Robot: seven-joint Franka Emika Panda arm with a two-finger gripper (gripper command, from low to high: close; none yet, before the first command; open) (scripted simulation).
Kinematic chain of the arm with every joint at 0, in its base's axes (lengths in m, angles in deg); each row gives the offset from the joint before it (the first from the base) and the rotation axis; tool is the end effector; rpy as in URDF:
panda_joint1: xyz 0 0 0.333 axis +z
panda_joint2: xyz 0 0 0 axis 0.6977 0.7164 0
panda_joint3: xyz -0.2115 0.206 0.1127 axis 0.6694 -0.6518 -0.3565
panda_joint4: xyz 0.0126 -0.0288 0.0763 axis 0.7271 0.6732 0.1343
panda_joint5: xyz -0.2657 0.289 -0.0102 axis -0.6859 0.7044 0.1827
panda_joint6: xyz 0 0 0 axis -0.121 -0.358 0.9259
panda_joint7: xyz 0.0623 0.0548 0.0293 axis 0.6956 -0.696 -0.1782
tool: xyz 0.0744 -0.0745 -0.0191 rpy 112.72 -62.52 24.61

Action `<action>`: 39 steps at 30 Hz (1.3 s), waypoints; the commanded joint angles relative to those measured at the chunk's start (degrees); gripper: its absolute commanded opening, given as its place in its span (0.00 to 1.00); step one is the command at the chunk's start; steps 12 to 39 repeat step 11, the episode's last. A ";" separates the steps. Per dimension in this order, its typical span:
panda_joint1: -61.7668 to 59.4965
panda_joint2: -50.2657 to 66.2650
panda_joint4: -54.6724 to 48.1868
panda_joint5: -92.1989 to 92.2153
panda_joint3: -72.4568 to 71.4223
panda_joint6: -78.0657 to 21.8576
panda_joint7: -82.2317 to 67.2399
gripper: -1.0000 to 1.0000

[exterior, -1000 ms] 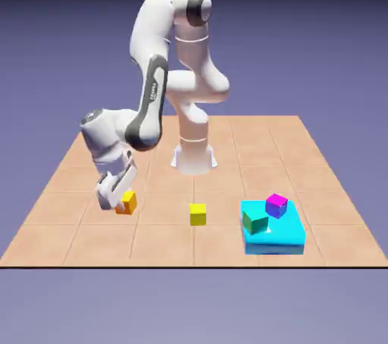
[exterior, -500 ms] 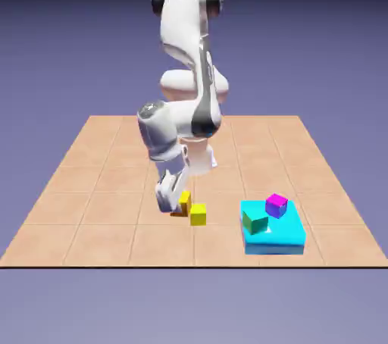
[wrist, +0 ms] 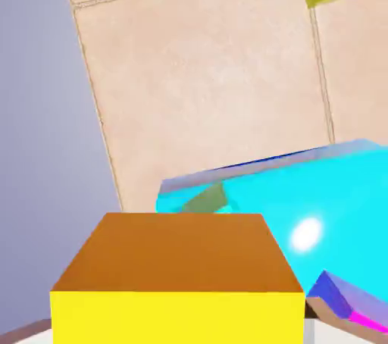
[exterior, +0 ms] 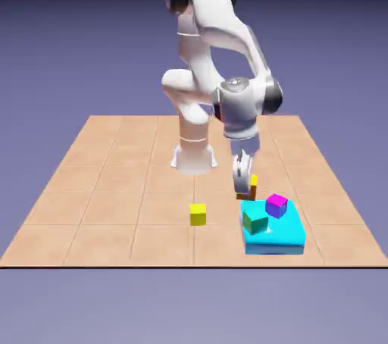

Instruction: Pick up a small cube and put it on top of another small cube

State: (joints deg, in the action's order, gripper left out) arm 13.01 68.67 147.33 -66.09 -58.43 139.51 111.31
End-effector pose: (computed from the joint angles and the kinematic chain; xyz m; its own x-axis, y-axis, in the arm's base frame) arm 0.4725 0.1622 0.3262 -0.8276 -0.5513 -0.1057 -0.5605 0.8216 0.1041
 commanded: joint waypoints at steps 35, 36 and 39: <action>2.80 10.55 1.22 -12.02 4.23 9.05 8.32 1.00; 2.80 10.55 1.22 -12.02 4.23 9.05 8.32 1.00; 2.80 10.55 1.22 -12.02 4.23 9.05 8.32 1.00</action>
